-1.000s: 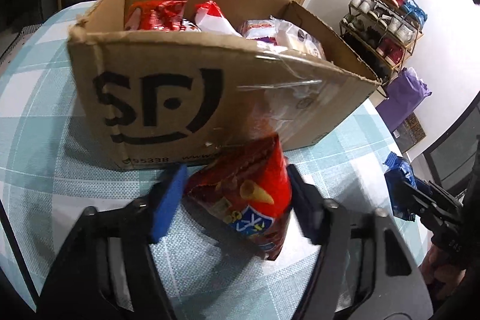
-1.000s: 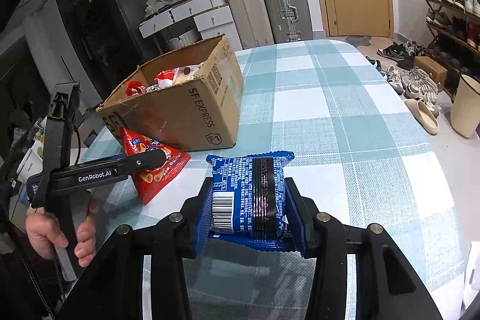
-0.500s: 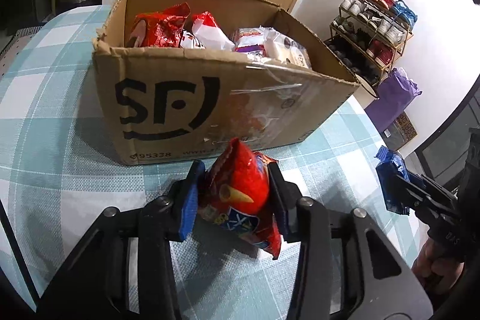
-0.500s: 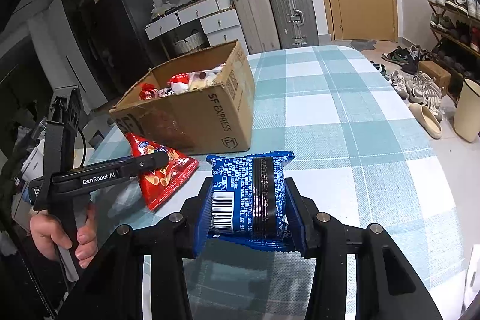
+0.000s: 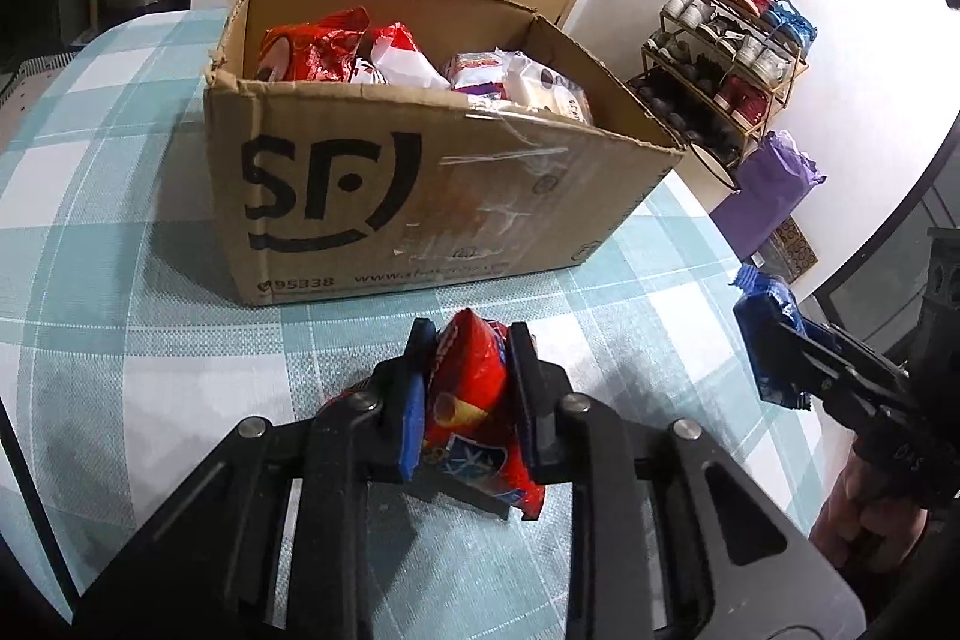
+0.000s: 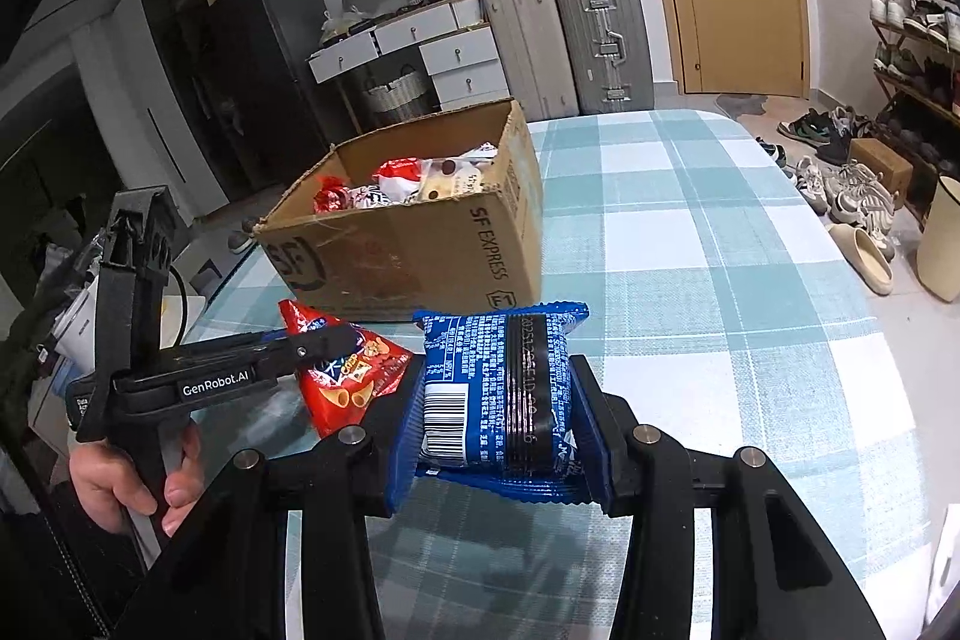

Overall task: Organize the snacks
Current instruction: 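Carry the red chip bag and blue wafer pack over the box with both grippers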

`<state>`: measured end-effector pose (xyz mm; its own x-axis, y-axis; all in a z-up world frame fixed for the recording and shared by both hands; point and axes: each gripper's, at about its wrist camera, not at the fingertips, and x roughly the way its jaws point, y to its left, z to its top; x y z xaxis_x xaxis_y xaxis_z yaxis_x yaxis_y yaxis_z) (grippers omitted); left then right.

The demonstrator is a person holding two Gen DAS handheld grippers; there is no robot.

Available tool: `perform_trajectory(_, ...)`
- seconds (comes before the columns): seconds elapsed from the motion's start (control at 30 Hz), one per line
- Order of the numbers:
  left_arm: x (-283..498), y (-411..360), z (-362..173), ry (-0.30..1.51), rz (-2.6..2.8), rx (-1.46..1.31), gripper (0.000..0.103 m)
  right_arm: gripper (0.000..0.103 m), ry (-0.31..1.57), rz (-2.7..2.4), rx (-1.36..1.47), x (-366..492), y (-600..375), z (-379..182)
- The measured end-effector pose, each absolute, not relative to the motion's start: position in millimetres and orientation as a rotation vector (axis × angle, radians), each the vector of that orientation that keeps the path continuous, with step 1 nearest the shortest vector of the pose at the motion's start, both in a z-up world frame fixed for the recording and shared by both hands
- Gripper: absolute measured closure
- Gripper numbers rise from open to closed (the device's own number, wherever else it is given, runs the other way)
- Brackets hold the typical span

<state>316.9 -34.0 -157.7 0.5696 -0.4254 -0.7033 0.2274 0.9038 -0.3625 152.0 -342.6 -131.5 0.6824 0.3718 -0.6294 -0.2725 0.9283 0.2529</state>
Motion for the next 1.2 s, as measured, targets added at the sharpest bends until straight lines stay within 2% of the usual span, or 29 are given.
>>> perform_trajectory(0.5,289.1,-16.2,-149.1,0.869,-0.424,-0.243,0.086,0.058,0.727,0.376,0.149,148.2,-337.9,-125.5)
perform_trajectory(1.2,251.9,14.1,-47.0,0.718,-0.468,-0.247,0.086,0.058,0.652,0.48,0.156,156.8,-310.8,-83.7)
